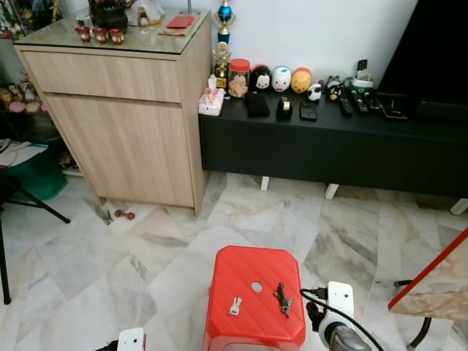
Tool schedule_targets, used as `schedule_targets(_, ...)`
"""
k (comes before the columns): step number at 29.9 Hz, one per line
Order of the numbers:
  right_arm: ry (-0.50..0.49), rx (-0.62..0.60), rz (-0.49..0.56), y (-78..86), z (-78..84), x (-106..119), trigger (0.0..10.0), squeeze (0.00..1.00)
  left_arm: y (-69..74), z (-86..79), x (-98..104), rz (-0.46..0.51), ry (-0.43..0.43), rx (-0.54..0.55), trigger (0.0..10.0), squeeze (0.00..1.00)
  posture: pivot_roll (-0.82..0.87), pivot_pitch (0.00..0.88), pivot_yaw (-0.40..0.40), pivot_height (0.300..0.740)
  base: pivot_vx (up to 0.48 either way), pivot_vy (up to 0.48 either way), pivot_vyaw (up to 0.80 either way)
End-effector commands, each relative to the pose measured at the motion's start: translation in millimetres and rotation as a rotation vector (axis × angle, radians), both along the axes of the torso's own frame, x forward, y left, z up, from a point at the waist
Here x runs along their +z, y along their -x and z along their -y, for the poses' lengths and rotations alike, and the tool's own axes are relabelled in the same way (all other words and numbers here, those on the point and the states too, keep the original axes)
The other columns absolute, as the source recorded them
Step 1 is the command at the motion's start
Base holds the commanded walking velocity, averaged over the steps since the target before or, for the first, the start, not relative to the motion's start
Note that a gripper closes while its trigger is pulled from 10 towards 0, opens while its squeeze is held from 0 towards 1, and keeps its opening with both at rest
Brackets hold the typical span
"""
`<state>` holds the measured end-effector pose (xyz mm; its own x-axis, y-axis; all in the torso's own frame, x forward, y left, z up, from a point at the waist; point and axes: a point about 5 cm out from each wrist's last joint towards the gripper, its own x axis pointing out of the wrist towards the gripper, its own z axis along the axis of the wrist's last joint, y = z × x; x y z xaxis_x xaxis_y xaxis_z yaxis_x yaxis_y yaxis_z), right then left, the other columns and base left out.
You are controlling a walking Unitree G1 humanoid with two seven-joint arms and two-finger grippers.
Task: Hang keys on a hook
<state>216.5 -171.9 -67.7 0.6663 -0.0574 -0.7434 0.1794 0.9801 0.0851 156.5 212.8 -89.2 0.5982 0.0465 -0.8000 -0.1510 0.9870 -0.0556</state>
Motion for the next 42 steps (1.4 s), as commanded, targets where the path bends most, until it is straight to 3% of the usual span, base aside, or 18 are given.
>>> schedule_targets(1,-0.002,-0.023,0.002,1.1,3.2,-0.3,10.0,0.0,2.4,2.6,-1.7,-0.014,0.002,-0.01,10.0,0.0,0.09,0.0,-0.082,0.74,0.0,0.0,0.0)
schedule_targets(10,0.029,0.015,-0.006,0.5,4.3,0.1,10.0,0.0,2.2,2.8,-1.7,-0.016,-0.006,-0.011,10.0,0.0,0.09,0.0,-0.085,0.74,0.133,0.0,0.37)
schedule_targets(42,0.013,-0.014,0.02,0.3,5.0,0.9,10.0,0.0,5.9,5.7,-3.7,-0.03,0.0,-0.026,10.0,0.0,0.09,0.0,-0.084,0.74,0.045,0.0,0.0)
